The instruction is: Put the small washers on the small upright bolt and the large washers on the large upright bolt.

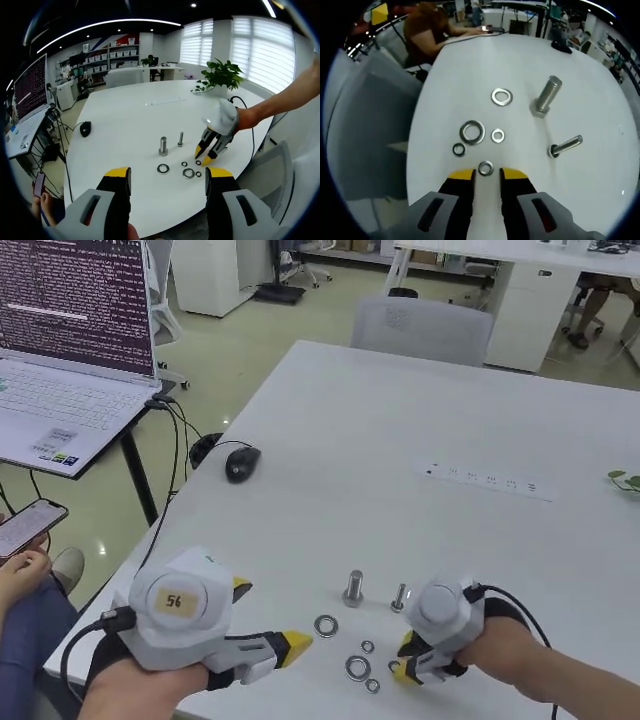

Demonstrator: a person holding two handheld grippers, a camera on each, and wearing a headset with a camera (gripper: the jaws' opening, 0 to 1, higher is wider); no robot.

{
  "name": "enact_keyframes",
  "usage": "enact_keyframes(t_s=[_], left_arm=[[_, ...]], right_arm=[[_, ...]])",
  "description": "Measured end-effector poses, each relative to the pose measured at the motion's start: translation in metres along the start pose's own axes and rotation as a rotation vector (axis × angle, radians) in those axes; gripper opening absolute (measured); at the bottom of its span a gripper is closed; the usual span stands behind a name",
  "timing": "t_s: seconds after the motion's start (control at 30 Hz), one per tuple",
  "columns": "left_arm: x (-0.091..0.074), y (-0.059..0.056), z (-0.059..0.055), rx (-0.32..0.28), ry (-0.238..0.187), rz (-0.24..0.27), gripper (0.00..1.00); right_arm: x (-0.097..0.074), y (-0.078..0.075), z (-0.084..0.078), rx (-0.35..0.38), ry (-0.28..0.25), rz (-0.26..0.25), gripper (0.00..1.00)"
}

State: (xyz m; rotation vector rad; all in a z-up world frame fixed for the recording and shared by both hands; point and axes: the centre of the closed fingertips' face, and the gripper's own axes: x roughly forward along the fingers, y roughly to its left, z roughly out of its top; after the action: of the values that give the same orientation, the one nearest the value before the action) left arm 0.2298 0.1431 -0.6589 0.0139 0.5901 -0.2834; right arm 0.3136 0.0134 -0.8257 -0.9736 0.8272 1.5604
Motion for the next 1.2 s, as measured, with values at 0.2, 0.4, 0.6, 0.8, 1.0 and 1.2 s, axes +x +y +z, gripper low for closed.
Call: enact_keyframes(t_s=[0.2,0.4,0.6,0.8,1.0,1.2], left_arm=[[0.0008,-0.0029,-0.0013,-0.004,-0.001,-0.001,0.60],[0.0017,-0.0060,-0.0019,-0.002,0.001,-0.004,0.59],[-0.0006,-0.0027,-0.0017,-0.003,0.001,0.004,0.59],[-0.0002,-0.0011,-0.0035,-0.008,0.004,0.007,0.59],[0.0044,-0.0053,-0.0021,-0.005,0.004,-0.003,0.59],[0.0070,-0.0068,0.0001,-0.003,0.000,-0.009,0.59]], right_arm=[[0.0014,0.0052,0.0027,-0.042,0.006,-0.005,0.20],[0.0031,0.0053,0.0041,-0.079,0.011,-0.004,0.14],[0.0011,0.0058,0.0014,-0.086,0.020,0.002,0.16],[-0.0006,0.0063,-0.0020,-0.099,0.034,0.013,0.18],[-0.0005,0.0070,-0.0021,-0.126,0.039,0.017,0.17],[-0.0015,0.0069,-0.0010,-0.105,0.026,0.000,0.15]])
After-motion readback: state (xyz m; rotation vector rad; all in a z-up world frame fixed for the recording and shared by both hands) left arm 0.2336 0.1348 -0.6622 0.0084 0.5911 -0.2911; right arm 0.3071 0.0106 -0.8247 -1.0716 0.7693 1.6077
